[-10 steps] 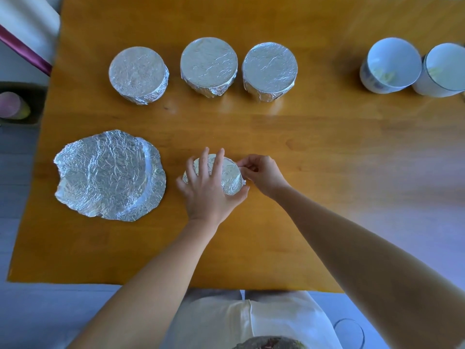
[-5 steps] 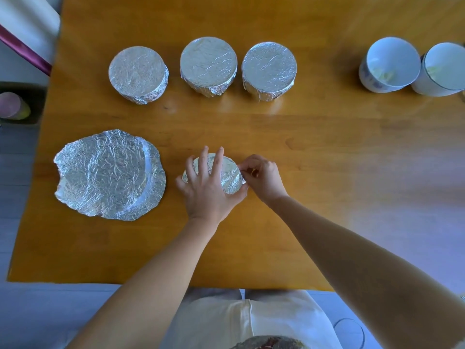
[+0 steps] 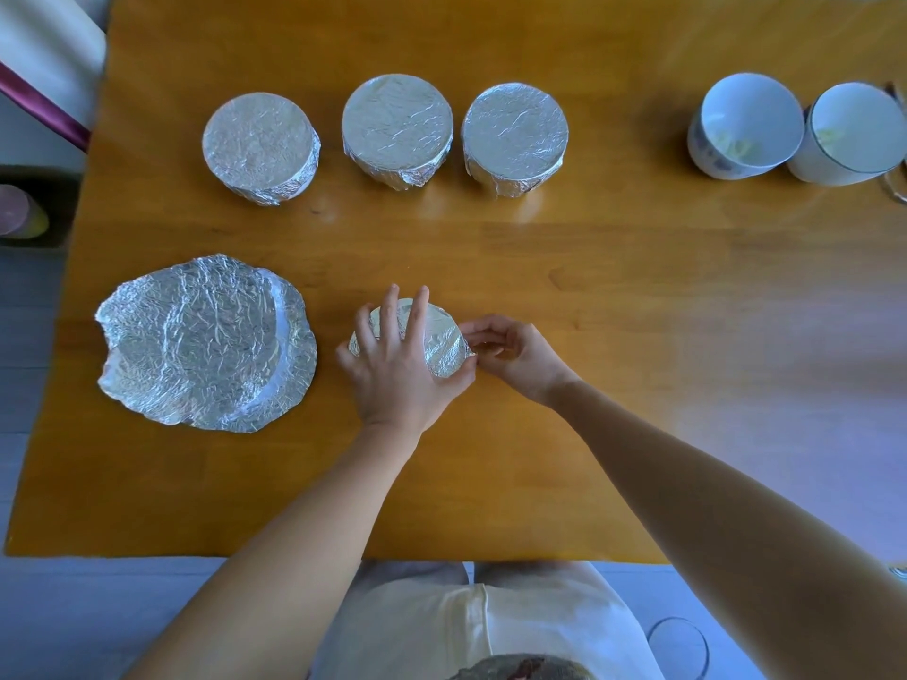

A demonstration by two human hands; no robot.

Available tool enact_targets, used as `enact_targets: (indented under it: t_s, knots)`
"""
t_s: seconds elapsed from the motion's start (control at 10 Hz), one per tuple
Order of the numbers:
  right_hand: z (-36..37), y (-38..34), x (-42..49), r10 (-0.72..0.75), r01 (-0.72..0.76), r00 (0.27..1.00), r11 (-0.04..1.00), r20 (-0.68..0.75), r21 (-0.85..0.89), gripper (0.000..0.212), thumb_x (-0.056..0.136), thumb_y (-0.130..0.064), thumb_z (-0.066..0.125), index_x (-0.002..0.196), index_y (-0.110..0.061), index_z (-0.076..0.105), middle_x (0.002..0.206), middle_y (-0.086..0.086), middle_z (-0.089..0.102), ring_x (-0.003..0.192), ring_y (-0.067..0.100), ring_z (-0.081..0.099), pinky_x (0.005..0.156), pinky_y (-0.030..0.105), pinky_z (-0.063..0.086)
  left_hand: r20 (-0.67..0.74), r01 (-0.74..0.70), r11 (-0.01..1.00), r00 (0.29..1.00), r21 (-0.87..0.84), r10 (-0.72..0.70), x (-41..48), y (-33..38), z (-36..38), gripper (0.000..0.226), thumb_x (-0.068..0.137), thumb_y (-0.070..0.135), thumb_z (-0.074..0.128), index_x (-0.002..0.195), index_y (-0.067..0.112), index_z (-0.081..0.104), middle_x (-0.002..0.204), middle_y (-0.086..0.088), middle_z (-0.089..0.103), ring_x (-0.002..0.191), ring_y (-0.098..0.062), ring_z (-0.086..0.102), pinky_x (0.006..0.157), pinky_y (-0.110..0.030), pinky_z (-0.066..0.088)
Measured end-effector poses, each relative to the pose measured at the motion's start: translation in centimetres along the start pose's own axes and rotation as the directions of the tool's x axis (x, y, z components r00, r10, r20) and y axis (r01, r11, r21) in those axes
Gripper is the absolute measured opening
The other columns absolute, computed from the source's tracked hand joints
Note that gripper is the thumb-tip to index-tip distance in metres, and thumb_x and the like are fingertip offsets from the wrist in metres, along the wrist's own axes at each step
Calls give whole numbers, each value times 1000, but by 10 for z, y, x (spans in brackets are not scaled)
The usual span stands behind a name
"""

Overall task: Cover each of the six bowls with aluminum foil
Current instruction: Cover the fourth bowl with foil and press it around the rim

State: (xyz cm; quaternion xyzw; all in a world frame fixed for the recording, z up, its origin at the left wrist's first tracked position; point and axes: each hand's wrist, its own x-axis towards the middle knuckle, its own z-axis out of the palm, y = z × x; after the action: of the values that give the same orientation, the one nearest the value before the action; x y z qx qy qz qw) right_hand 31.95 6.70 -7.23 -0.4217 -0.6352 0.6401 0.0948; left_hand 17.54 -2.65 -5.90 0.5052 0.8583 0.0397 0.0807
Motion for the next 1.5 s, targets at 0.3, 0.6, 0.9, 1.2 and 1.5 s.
enact_targets:
  t_s: [0.3,0.6,0.9,1.2,1.5]
  knots:
    - [-1,-7,10,19,-22,995,999,-96,-29,14,85,-1,70,93,-11,77,86,2,74,71,-2,62,73,14,48,9,-2,1000,1000,10,1,0,-1,1,94,73,85,37,152,34,30,156,0,33,135,-33,34,92,-53,37]
    - [11,-8,12,41,-52,978,997,-204,-51,21,79,3,67,81,-16,75,85,-5,63,67,3,54,67,15,46,29,1,1000,1000,8,-1,1,-1,1,95,72,85,37,153,34,28,157,1,31,136,-33,33,93,-53,36]
    - [4,-8,10,146,-140,985,987,-92,73,17,90,-6,61,93,-8,78,86,8,75,68,11,60,64,21,49,45,-7,1000,999,19,6,1,-1,0,97,73,87,34,154,35,25,158,1,30,137,-33,32,94,-53,35]
    - [11,-18,4,169,-162,984,980,-61,112,38,91,-34,68,76,0,71,68,6,64,67,13,57,70,28,53,46,16,1000,999,16,-16,2,1,-2,105,68,95,22,153,34,27,157,0,31,137,-32,33,94,-53,36]
    - [17,-20,1,175,-167,983,977,-58,130,43,98,-31,58,58,-13,59,57,-4,54,59,10,51,67,27,51,74,32,999,997,3,-32,1,3,-3,111,62,98,21,154,35,24,159,0,28,138,-33,31,95,-54,35]
